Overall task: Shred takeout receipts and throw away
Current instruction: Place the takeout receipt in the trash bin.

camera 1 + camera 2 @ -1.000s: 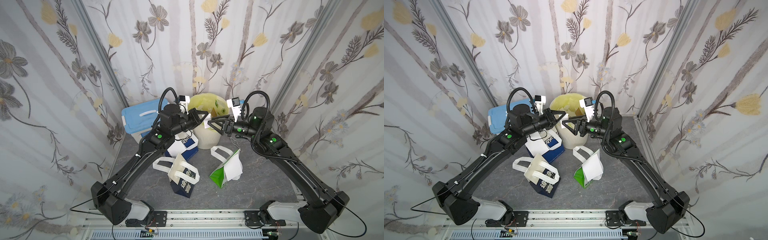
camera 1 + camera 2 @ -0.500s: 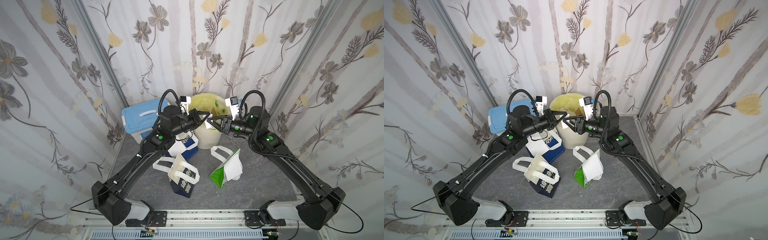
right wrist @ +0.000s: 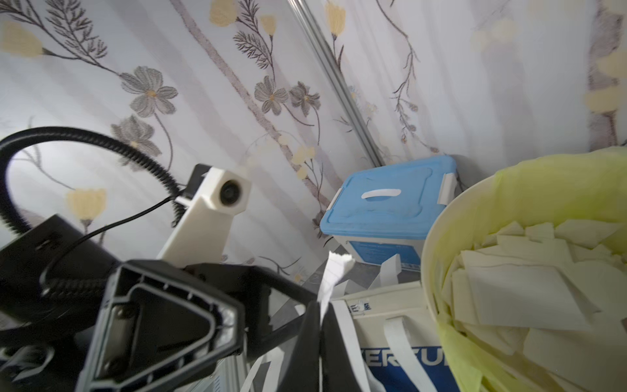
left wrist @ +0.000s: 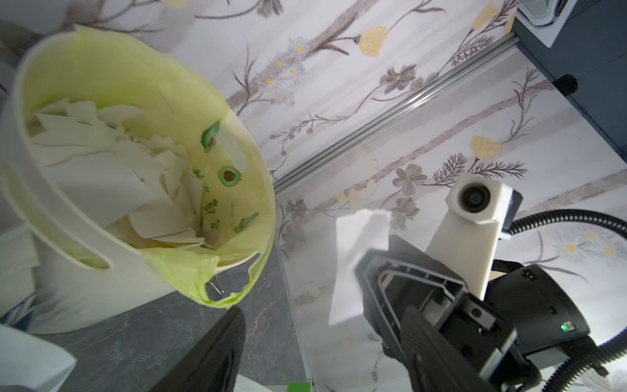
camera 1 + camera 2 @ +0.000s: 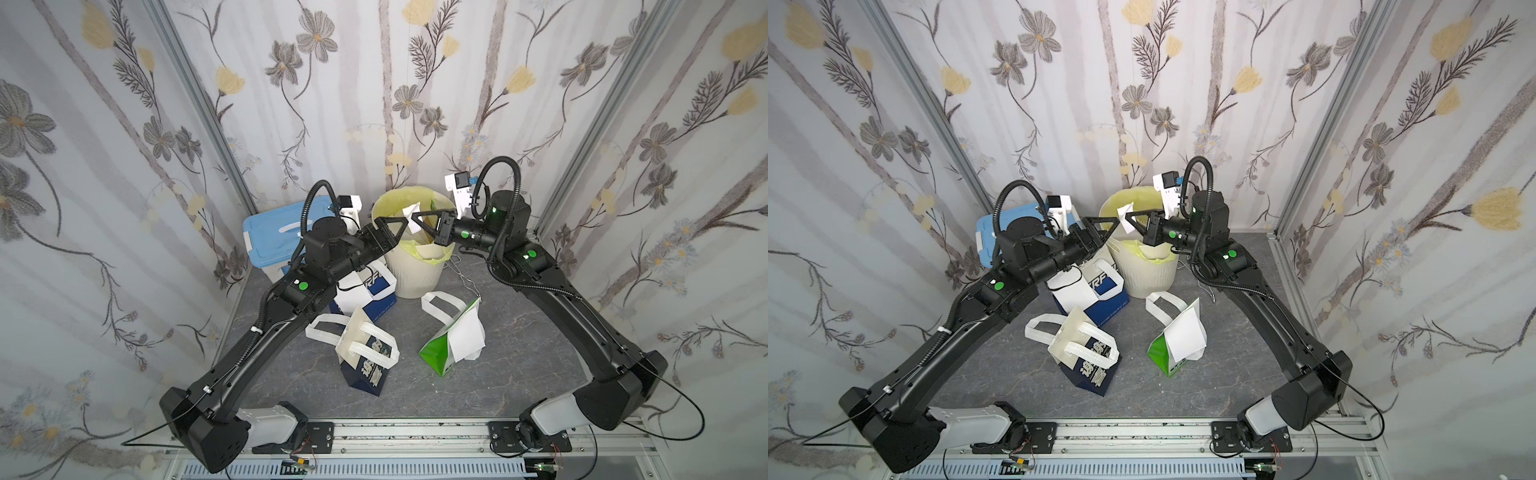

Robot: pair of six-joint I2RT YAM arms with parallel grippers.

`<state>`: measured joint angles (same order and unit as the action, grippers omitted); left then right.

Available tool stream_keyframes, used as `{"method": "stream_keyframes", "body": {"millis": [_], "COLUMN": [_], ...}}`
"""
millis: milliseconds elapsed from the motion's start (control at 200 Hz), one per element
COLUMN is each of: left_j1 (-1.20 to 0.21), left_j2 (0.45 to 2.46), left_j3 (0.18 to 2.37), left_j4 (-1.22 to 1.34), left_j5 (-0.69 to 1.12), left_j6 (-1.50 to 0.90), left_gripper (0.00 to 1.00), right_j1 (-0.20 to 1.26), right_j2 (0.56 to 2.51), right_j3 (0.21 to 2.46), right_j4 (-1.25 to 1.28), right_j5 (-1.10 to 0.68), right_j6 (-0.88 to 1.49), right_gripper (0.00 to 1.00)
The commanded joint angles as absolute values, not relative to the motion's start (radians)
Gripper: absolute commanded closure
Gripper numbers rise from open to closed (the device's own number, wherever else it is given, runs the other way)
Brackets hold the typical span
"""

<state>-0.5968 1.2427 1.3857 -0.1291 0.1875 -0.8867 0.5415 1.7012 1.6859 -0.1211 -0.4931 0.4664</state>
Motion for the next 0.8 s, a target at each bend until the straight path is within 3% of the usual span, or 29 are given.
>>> {"method": "stream_keyframes", "body": {"millis": [0, 65, 160, 245, 340, 460, 620, 794], "left_j1": [-0.597, -0.597, -0.597, -0.596, -0.591, -0.590, -0.614, -0.765], "left_j2": [1.185, 1.156, 1.120, 1.086, 1.065, 1.078, 1.184, 1.321], "left_j3": [1.363, 1.356, 1.354, 1.342, 1.342, 1.364, 1.479, 1.597], "left_j4": [-0.253, -0.295, -0.356, -0.386, -0.416, -0.433, -0.483, -0.569], "left_j5": [0.023, 0.016, 0.005, -0.003, -0.009, 0.027, 0.155, 0.176], "left_j6": [-0.790, -0.767, -0.737, -0.713, -0.693, -0.668, -0.620, -0.530], "left_gripper": [0.26, 0.26, 0.26, 0.26, 0.26, 0.28, 0.29, 0.30], "right_j1": [0.541, 0.541, 0.537, 0.531, 0.529, 0.527, 0.536, 0.535], "right_j2": [1.815, 1.909, 2.093, 2.234, 2.238, 2.201, 2.052, 1.710], "right_j3": [1.826, 1.945, 2.173, 2.398, 2.404, 2.403, 2.356, 1.977], "right_j4": [-0.273, -0.325, -0.468, -0.606, -0.599, -0.623, -0.694, -0.701], "right_j5": [-0.220, -0.127, 0.009, 0.062, 0.109, 0.136, 0.028, 0.006], "right_j6": [0.280, 0.197, 0.102, 0.058, 0.046, 0.045, 0.066, 0.095], "right_gripper": [1.00, 0.93, 0.64, 0.55, 0.46, 0.44, 0.44, 0.43]}}
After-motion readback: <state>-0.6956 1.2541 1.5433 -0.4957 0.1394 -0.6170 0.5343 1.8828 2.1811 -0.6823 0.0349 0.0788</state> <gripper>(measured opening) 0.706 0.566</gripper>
